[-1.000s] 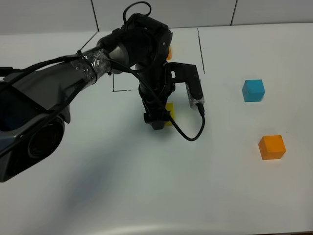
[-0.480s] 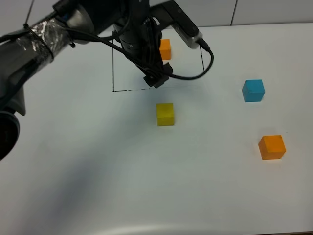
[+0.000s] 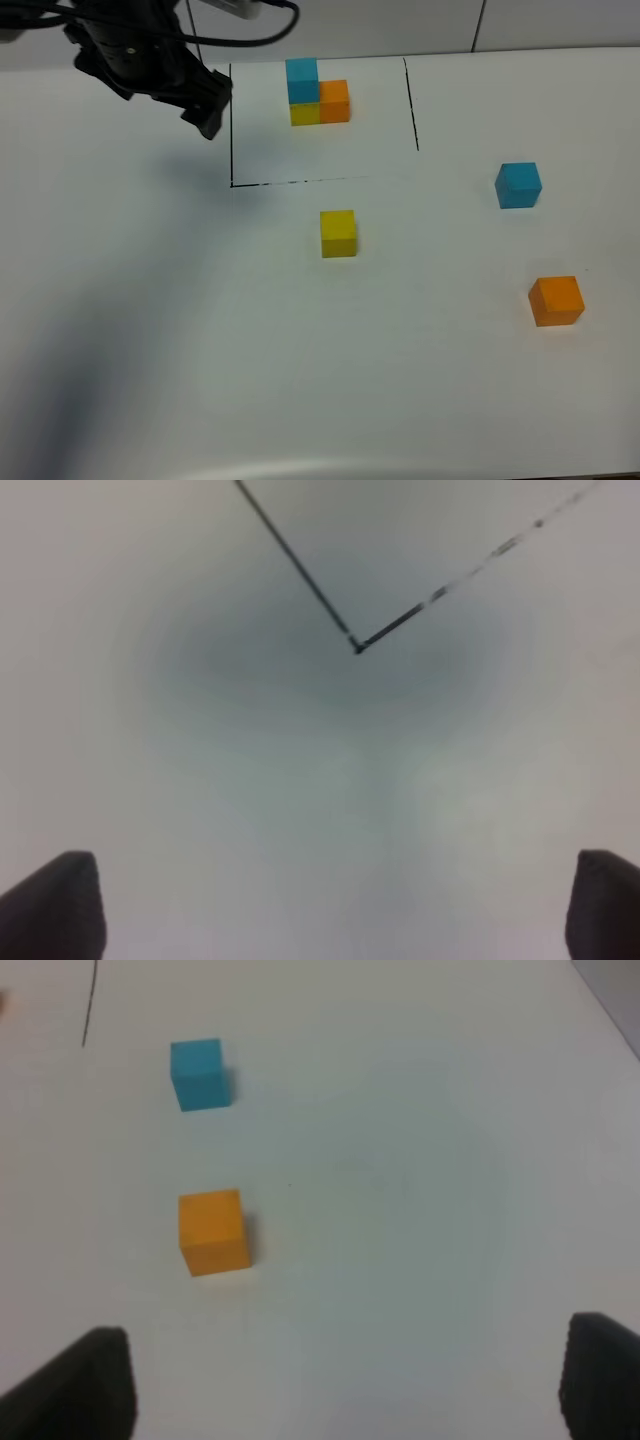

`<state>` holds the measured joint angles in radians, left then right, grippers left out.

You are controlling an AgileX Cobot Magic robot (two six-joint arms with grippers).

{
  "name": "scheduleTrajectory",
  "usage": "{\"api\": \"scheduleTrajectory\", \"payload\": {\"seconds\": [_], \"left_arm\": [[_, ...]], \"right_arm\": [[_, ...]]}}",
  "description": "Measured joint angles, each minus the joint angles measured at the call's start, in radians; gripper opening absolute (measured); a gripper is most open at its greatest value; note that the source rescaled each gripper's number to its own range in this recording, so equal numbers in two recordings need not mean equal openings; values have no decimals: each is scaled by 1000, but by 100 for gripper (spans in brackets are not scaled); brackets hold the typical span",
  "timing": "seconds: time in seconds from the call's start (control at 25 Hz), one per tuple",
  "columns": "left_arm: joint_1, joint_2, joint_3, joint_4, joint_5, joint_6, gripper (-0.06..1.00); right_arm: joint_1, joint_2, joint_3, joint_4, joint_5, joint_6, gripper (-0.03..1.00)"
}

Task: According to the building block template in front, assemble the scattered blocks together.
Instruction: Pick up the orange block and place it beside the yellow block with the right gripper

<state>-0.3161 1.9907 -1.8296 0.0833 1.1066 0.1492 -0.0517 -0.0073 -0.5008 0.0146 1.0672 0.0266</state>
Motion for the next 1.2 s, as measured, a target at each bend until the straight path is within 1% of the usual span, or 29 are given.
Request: {"api": "scheduleTrajectory", "payload": {"seconds": [0.28,0.48,0.96,1.2], "left_arm": [[150,-201,230,-3,-82,-76,94],[224,-355,380,0,-115,-116,94],[230,-777,726,-23,-134,-159,94],[230,-992,840,-71,-148,-161,94]], "right_arm": [[0,0,0,0,0,3,82],[0,0,0,0,0,3,82],[0,0,0,0,0,5,82],[0,0,0,0,0,6,82]]}}
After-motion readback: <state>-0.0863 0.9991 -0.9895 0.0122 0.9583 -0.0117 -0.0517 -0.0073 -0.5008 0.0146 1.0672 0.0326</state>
